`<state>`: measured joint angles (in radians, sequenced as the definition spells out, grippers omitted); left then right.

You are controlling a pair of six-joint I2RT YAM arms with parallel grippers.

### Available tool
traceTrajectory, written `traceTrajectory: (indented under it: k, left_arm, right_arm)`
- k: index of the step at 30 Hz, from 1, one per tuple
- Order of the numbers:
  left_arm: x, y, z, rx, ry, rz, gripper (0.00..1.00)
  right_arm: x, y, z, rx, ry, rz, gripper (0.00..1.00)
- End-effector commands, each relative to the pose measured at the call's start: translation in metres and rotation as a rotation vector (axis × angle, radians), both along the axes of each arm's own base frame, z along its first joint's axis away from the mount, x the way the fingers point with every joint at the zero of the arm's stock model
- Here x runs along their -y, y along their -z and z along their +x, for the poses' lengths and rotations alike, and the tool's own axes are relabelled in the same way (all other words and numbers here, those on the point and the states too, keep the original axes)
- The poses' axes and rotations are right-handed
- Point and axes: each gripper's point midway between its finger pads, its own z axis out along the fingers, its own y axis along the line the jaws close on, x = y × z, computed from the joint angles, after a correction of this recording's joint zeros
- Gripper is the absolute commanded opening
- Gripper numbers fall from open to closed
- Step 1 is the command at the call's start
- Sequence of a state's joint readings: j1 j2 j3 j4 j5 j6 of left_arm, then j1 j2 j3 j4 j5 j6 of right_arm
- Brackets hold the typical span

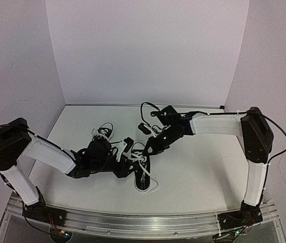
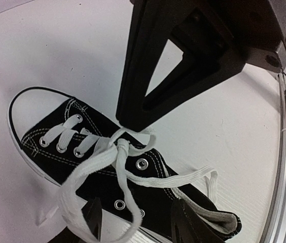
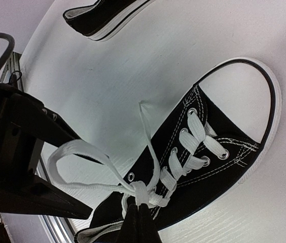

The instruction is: Tie the shoes

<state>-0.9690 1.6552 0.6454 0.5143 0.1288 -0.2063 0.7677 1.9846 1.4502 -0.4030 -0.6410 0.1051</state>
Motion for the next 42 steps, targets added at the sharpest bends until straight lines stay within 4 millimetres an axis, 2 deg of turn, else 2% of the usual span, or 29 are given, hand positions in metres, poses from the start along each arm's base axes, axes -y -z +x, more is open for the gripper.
traceTrajectory:
  k: [1, 4, 7, 13, 21, 30, 34, 39, 42]
  left_arm:
    - [-0.006, -0.022, 0.013, 0.014, -0.129, -0.161, 0.48]
    - [-0.012, -0.020, 0.011, -0.008, -0.156, -0.196, 0.46]
    - [-0.010, -0.018, 0.002, -0.039, -0.135, -0.247, 0.43]
    - [0.009, -0.013, -0.008, -0.054, -0.088, -0.263, 0.42]
    - [0.022, -0.008, 0.002, -0.079, -0.125, -0.317, 0.38]
    - [0.035, 0.000, 0.003, -0.110, -0.120, -0.369, 0.32]
    - [0.038, 0.001, 0.003, -0.115, -0.109, -0.384, 0.23]
    - [0.044, -0.012, -0.004, -0.110, -0.052, -0.445, 0.11]
    - [0.045, -0.018, -0.005, -0.105, -0.045, -0.468, 0.01]
  right_arm:
    - [-0.002, -0.008, 0.002, 0.028, 0.001, 0.022, 0.00]
    - [-0.002, -0.008, 0.003, 0.029, 0.001, 0.022, 0.00]
    - [-0.003, -0.008, 0.003, 0.029, 0.000, 0.024, 0.00]
    - [-0.003, -0.007, 0.003, 0.024, 0.002, 0.024, 0.00]
    - [-0.003, -0.006, 0.004, 0.024, 0.005, 0.023, 0.00]
    - [-0.006, -0.005, 0.005, 0.018, 0.003, 0.026, 0.00]
    - [-0.005, -0.003, 0.005, 0.016, 0.004, 0.024, 0.00]
    - [-0.005, -0.003, 0.005, 0.015, 0.003, 0.024, 0.00]
    - [-0.006, -0.004, 0.005, 0.016, 0.001, 0.027, 0.00]
